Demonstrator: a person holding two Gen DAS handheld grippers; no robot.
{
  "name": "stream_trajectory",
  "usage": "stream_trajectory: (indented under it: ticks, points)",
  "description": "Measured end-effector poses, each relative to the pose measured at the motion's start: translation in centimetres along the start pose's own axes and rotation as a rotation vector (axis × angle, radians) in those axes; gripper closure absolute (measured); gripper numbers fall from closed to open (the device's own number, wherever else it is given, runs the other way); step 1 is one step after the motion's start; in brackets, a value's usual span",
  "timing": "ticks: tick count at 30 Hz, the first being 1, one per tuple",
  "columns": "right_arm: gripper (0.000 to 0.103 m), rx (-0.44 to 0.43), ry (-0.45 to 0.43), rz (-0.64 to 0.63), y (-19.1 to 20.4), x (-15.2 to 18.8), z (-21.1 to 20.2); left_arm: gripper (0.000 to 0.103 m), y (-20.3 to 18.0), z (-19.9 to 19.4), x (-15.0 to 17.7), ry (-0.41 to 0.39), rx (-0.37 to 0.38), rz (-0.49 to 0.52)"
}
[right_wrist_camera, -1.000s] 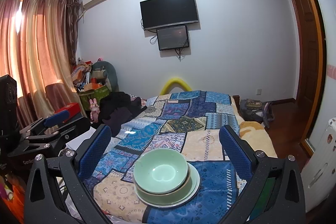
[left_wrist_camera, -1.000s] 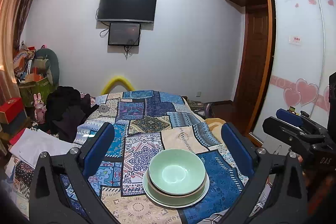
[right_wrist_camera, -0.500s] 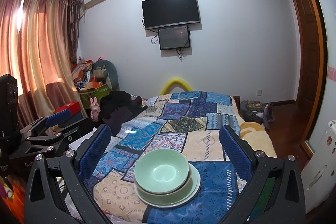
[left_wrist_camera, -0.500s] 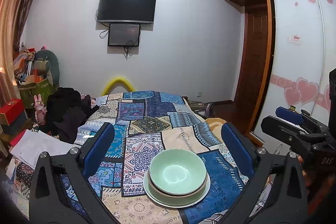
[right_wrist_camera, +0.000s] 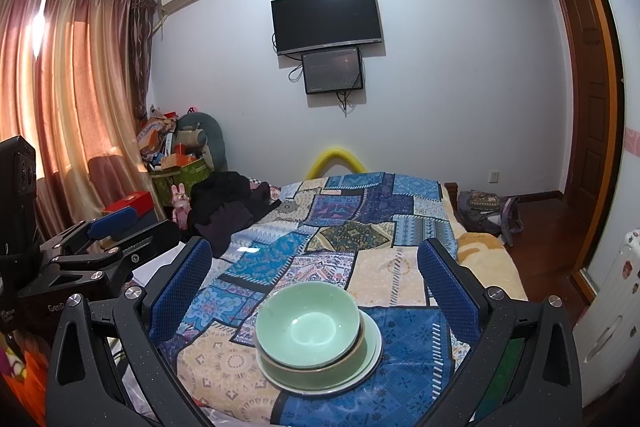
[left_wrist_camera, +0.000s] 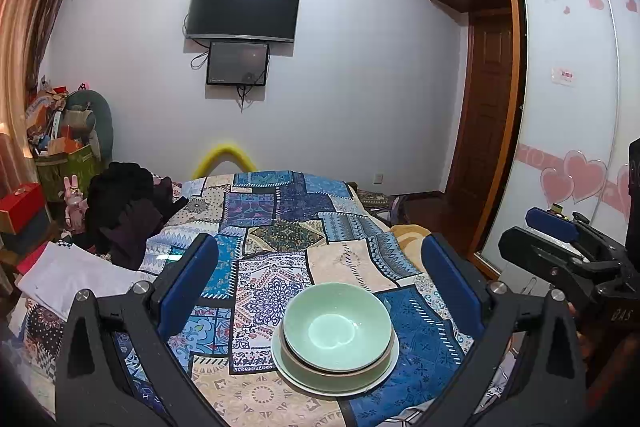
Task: Organize plates and bowls
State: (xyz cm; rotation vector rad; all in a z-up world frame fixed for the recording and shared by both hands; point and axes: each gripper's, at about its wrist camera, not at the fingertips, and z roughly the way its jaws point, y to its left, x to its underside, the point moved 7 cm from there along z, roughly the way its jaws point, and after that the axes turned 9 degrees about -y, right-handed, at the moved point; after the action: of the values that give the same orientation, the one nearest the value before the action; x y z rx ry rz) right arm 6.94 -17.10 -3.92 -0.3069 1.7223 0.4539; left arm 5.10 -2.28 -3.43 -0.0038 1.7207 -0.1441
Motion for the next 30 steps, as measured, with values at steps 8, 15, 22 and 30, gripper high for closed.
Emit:
stream_trajectory:
  ticks: [8,15,22,30]
  points:
    - [0.0,-0.001,0.001,0.0,-0.04,-0.01,-0.02,0.0,-0.07,0.11,0.01,0.0,0.004,0.001]
    - [0.0,0.0,0.001,-0.002,-0.08,-0.04,-0.1,0.0,-0.27,0.18,0.24,0.013,0.02,-0.006]
    - [0.0,0.0,0.001,-0.001,-0.05,-0.03,-0.06,0.0,-0.29,0.3,0.13,0.011,0.016,-0.009]
    - [0.0,-0.002,0.003,-0.003,-0.08,-0.08,-0.04,0.0,-0.35,0.48,0.32,0.021,0.019,-0.021]
